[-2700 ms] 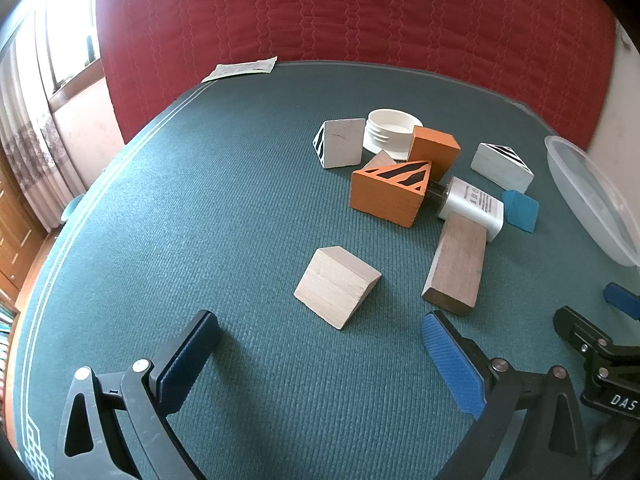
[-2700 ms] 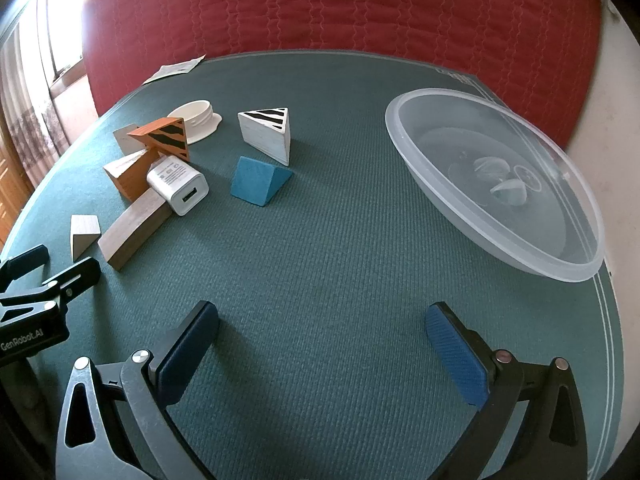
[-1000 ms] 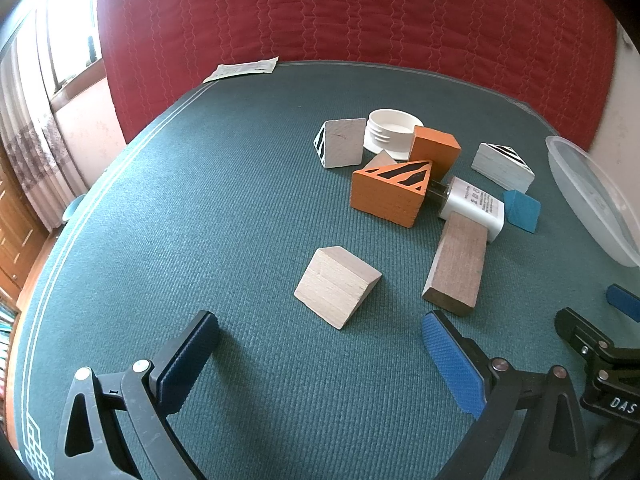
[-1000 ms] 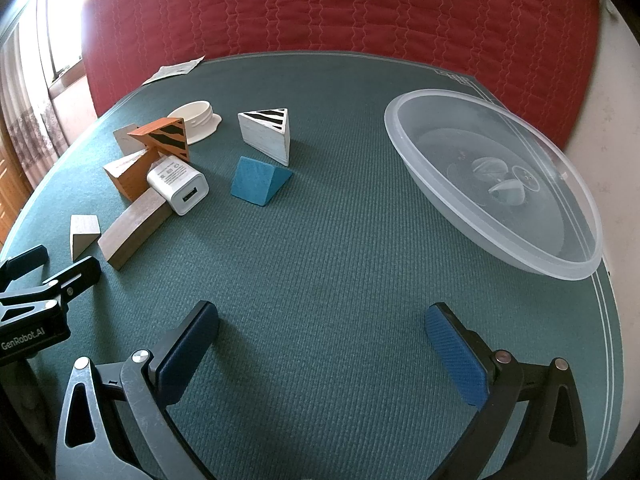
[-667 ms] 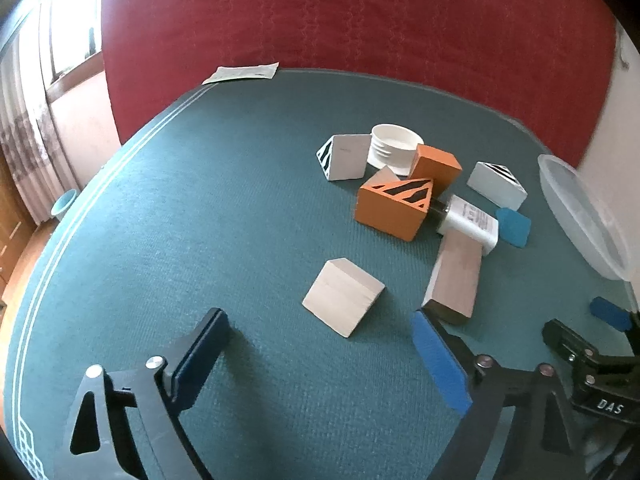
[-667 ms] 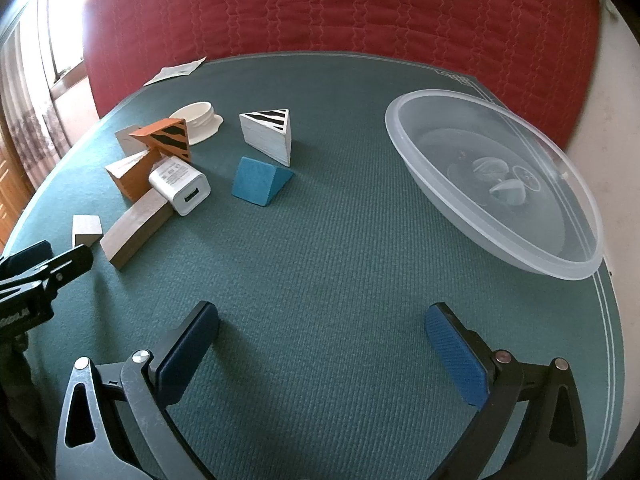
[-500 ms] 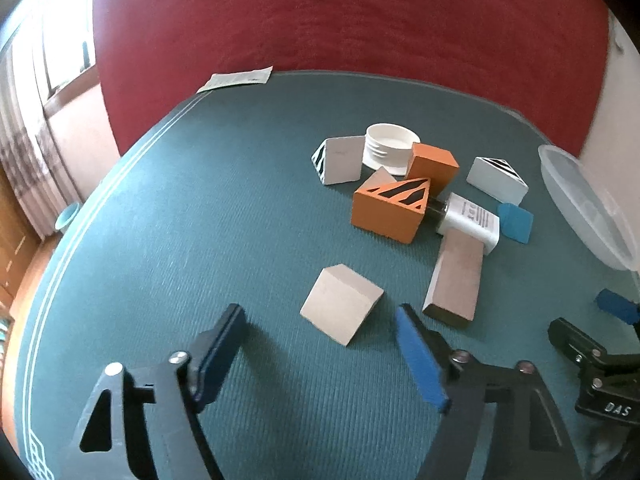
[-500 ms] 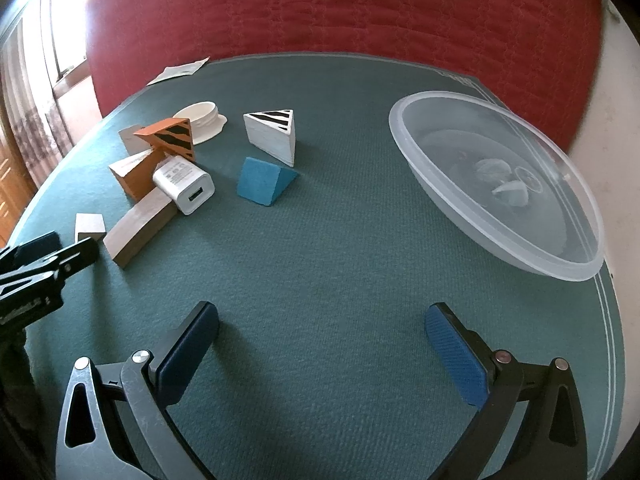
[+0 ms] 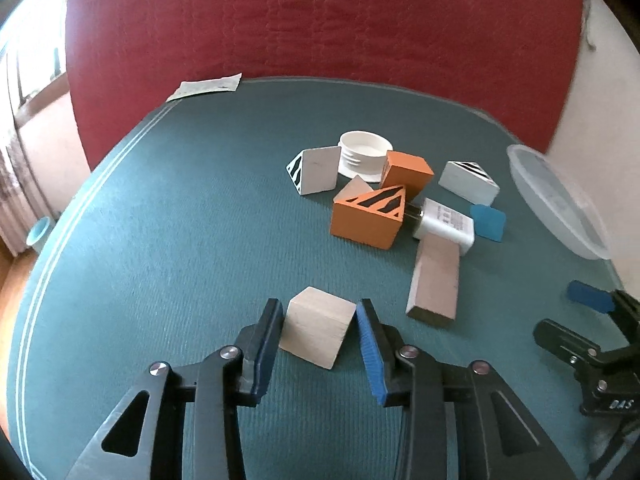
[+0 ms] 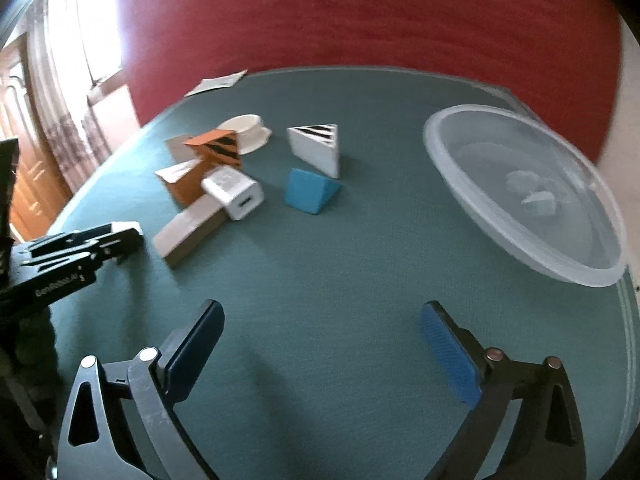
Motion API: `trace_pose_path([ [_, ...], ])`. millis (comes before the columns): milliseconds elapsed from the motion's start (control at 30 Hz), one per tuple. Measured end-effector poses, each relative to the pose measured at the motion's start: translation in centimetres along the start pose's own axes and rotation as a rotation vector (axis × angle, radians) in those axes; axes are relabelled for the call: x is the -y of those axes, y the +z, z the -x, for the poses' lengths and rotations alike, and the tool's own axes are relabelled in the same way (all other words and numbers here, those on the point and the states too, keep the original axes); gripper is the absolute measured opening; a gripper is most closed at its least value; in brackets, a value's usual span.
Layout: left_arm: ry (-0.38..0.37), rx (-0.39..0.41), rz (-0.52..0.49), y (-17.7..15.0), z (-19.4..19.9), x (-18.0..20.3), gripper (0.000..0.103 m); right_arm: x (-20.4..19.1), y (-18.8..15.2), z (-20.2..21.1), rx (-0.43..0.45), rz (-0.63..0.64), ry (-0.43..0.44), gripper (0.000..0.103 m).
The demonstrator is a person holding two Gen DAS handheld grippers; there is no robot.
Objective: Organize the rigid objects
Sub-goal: 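Grasp the light wooden cube with the left gripper while the right grasps the brown bar, then carry the brown bar into the clear bowl and open the right gripper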
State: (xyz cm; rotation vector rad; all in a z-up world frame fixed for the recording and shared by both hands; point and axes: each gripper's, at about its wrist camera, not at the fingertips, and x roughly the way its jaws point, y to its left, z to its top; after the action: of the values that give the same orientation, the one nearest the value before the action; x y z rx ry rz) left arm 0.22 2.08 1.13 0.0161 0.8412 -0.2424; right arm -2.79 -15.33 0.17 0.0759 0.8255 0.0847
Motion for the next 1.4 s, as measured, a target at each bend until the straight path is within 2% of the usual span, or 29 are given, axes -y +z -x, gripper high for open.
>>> trace_pose_path([
  [100, -0.018, 0.009, 0.016, -0.2, 0.6, -0.5, 0.04, -1.2, 0.5, -0.3, -0.014, 0.012, 0.072, 0.097],
  [300, -0.021, 0.033, 0.021, 0.1, 1.7, -0.6, 0.04, -4.9, 2.4, -1.3, -0.025, 0.13, 0.198, 0.096],
  [400, -0.019, 0.038, 0.02, 0.0, 2.1, -0.6, 0.04, -6.7, 3.8, -2.9, -0.034, 0.197, 0.237, 0.091],
  [533, -0.01, 0.041, 0.029, 0.0, 2.3, -1.0, 0.04, -7.6, 4.6, -5.1, -0.084, 0.214, 0.301, 0.085],
  [800, 0.001, 0.032, 0.059, 0.0, 2.1, -2.0, 0.04, -8.6, 6.2, -7.3, -0.054, 0.289, 0.269, 0.083],
  [900, 0.003, 0.025, 0.063, -0.2, 1.9, -2.1, 0.04, -8.6, 6.2, -7.2, -0.059, 0.316, 0.291, 0.083],
  [1000, 0.007, 0.018, 0.066, -0.2, 1.7, -2.2, 0.04, -9.0, 5.3, -6.5, -0.059, 0.373, 0.292, 0.077],
  [1100, 0.014, 0.012, 0.069, -0.3, 1.4, -2.0, 0.04, -9.4, 4.4, -6.0, -0.042, 0.434, 0.222, 0.065],
  [1400, 0.025, 0.003, 0.075, -0.3, 1.3, -1.5, 0.04, -7.7, 2.7, -3.9, -0.028, 0.343, 0.212, 0.065],
])
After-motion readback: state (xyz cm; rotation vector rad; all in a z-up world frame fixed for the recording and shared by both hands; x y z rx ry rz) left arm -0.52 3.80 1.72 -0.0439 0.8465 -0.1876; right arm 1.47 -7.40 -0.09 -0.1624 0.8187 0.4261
